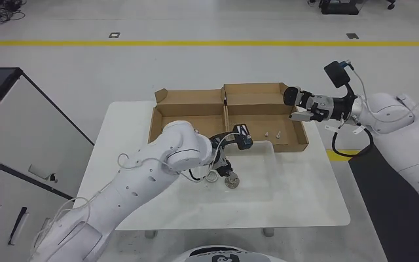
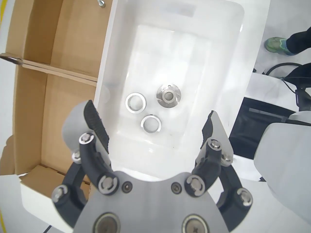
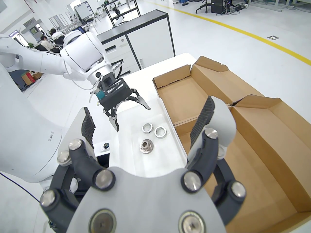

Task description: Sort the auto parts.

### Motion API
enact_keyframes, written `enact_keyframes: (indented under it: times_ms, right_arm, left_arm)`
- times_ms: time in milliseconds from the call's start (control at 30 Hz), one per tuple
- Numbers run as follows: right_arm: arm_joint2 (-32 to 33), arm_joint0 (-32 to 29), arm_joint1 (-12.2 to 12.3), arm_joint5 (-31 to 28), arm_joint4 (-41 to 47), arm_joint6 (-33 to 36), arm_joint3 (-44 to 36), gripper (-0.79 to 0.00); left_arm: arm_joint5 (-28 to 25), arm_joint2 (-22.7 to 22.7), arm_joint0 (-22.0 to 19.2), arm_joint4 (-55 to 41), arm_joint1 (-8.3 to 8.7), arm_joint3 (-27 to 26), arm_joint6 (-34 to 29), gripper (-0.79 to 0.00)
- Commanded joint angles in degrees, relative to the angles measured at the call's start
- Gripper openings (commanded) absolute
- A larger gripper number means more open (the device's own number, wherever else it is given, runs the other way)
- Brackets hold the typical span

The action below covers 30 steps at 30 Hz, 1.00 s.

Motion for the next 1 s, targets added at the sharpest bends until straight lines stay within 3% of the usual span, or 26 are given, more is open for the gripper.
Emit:
enact_keyframes:
  times_ms: [0, 233, 500, 533, 633, 667, 767, 967]
  right_arm:
    - [0.0, 0.0, 0.0, 0.0, 0.0, 0.0, 0.0, 0.0]
    - [0.0, 0.0, 0.0, 0.0, 0.0, 0.0, 0.0, 0.0]
    - [0.0, 0.0, 0.0, 0.0, 0.0, 0.0, 0.0, 0.0]
    - [0.0, 0.0, 0.0, 0.0, 0.0, 0.0, 0.0, 0.0]
    - [0.0, 0.0, 0.0, 0.0, 0.0, 0.0, 0.0, 0.0]
    - [0.0, 0.0, 0.0, 0.0, 0.0, 0.0, 0.0, 0.0]
    - [0.0, 0.0, 0.0, 0.0, 0.0, 0.0, 0.0, 0.0]
    - [0.0, 0.0, 0.0, 0.0, 0.0, 0.0, 0.0, 0.0]
  left_arm:
    - [0.58, 2.53, -2.27, -1.07, -0.98, 2.0, -0.21, 0.0]
    - [1.07, 9.9, -8.04, -2.59, -4.39, 8.85, 0.07, 0.0]
    - [-0.08, 14.94, -9.64, -2.38, -6.71, 13.31, 0.92, -0.003]
    - [-0.16, 15.28, -9.64, -2.29, -6.83, 13.61, 0.68, -0.025]
    - [-0.37, 15.85, -9.62, -2.37, -7.1, 14.29, 0.34, -0.212]
    - [-0.45, 16.01, -9.67, -2.34, -7.16, 14.51, -0.01, -0.24]
    - [-0.69, 16.33, -9.87, -2.26, -7.36, 15.07, -0.55, -0.44]
    - [-1.64, 17.28, -10.35, -2.24, -7.82, 16.07, -2.11, -0.406]
